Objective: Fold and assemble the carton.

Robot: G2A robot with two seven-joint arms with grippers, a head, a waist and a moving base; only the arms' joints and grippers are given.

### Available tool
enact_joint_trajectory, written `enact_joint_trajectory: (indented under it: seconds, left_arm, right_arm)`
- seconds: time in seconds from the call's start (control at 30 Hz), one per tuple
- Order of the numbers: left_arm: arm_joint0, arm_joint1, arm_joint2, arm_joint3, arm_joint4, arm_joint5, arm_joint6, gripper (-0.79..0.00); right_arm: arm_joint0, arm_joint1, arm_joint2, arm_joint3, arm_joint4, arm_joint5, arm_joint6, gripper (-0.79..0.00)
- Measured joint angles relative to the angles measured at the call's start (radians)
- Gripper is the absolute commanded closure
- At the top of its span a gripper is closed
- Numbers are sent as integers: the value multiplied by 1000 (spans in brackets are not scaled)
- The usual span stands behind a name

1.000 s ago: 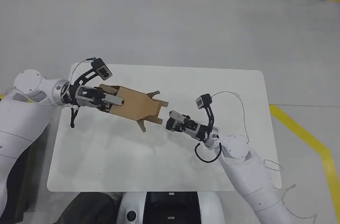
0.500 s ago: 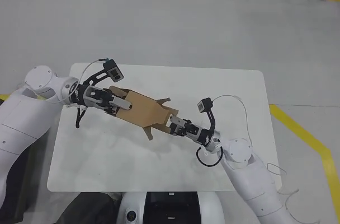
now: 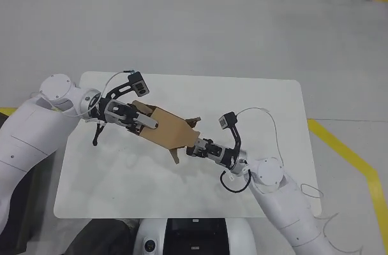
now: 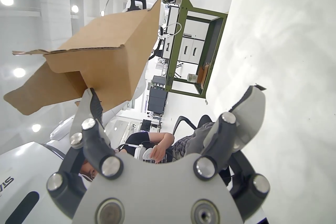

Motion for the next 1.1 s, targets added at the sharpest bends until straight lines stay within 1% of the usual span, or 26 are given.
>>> enact_joint_trajectory:
  seconds: [0.23, 0.47, 0.7, 1.1]
  left_arm:
    - [-23, 1, 33, 11, -8, -16, 0, 0]
    - [-40, 1, 58, 3, -13, -26, 0, 0]
    - [-50, 4, 75, 4, -27, -31, 0, 0]
    - [-66, 7, 96, -8, -47, -34, 0, 0]
  right_arm:
    - [2, 1, -15, -11, -8, -5, -1, -785]
    - [17, -1, -44, -5, -13, 0, -4, -785]
    - [30, -3, -59, 1, -3, -16, -17, -785]
    - [74, -14, -113, 25, -6, 3, -36, -785]
